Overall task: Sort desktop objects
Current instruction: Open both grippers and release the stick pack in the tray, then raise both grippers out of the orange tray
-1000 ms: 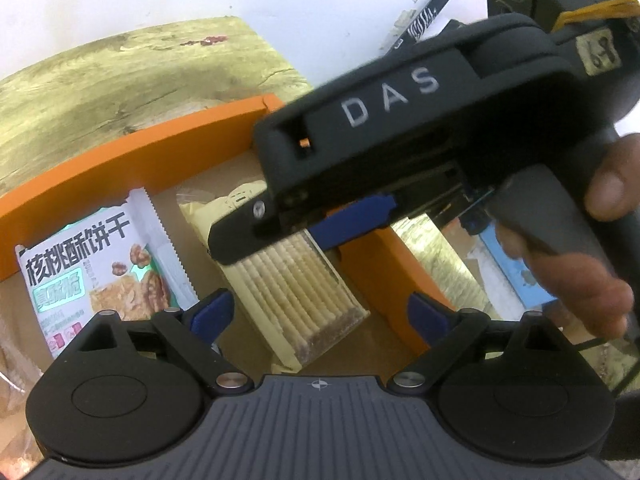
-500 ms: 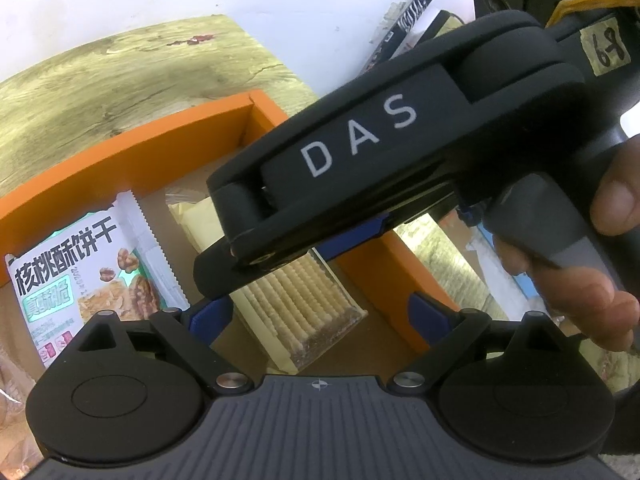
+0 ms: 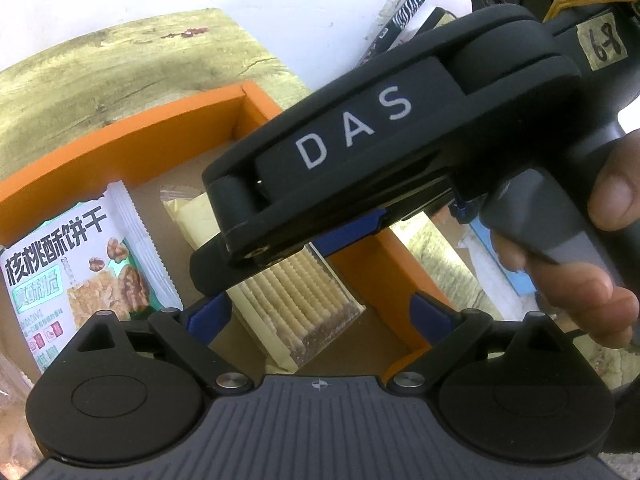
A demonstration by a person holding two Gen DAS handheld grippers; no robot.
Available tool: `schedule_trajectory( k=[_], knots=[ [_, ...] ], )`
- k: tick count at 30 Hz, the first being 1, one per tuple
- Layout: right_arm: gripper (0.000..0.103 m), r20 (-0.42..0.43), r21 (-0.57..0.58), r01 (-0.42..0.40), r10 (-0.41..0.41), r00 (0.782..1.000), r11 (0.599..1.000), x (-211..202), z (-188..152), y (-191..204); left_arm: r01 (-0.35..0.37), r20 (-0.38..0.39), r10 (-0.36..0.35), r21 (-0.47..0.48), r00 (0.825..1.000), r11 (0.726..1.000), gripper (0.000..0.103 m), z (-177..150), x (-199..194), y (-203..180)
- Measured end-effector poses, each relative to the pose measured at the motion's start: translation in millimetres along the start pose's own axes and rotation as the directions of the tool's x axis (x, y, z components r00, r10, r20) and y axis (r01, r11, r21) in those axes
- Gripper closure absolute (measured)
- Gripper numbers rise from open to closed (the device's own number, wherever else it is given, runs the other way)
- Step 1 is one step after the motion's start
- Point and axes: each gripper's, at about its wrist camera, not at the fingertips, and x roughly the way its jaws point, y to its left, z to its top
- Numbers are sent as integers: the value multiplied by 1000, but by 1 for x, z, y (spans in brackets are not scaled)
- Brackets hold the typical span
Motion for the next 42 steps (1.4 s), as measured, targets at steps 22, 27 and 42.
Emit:
schedule_trajectory(
  k=[22, 27, 42],
  knots=[
    [27, 200, -32, -115, 119, 972, 993, -71, -10, -11, -127, 163, 145, -115, 976, 985, 6, -16, -86, -1],
    [28, 269, -8, -62, 61, 961, 998, -85, -4, -32, -268, 241, 345, -300, 907, 915, 6, -37, -139, 55],
    [57, 148, 28, 104, -107, 983, 994, -38, -26, -57, -506, 16, 625, -571, 780, 647, 44, -110, -162, 161]
  ],
)
